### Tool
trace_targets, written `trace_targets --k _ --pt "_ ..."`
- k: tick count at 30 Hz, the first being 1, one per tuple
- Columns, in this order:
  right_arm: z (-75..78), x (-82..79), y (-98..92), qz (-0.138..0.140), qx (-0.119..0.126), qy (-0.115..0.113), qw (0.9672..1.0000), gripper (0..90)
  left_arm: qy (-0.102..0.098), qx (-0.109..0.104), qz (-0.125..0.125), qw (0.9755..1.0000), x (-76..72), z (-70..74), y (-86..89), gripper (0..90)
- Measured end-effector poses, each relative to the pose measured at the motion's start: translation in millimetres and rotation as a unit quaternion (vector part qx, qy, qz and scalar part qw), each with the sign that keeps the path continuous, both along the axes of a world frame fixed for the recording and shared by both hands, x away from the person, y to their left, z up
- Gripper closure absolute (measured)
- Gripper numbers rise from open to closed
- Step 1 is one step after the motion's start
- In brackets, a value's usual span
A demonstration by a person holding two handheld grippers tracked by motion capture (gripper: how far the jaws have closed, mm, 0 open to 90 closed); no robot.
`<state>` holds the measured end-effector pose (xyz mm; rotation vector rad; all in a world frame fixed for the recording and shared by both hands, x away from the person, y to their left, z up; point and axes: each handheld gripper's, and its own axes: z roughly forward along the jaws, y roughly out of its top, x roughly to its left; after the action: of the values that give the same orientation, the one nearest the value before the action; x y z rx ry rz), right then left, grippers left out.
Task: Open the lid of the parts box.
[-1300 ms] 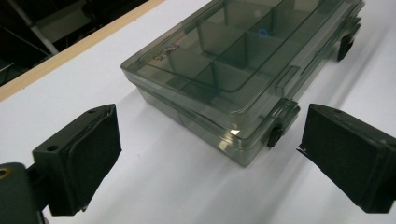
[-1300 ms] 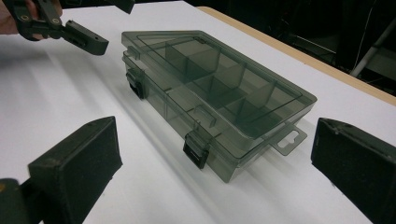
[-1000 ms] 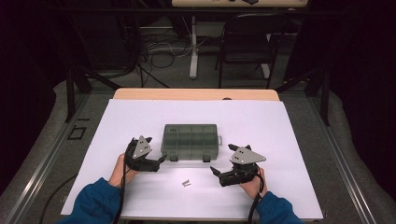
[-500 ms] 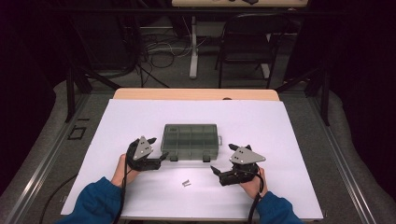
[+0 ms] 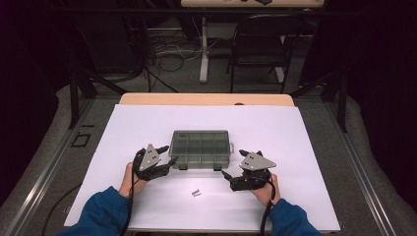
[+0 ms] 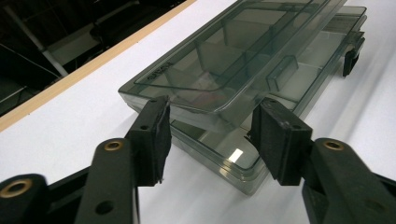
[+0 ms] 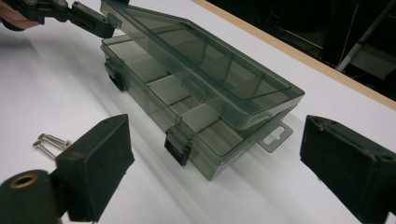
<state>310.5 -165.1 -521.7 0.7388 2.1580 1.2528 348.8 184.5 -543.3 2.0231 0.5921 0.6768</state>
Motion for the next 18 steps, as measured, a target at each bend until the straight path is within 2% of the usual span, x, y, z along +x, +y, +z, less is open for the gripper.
trace_targets --k 4,18 --pt "-2.3 3.3 3.1 -0.006 -0.010 -0.005 0.9999 15.3 -0.008 -0.001 -0.001 1.0000 0.5 -0.3 -0.6 50.4" --pt "-8.0 15.8 11.7 -0.017 -0.043 -0.016 0.9988 29.0 -0.010 -0.002 0.004 0.9999 2.2 -0.7 -0.2 52.7"
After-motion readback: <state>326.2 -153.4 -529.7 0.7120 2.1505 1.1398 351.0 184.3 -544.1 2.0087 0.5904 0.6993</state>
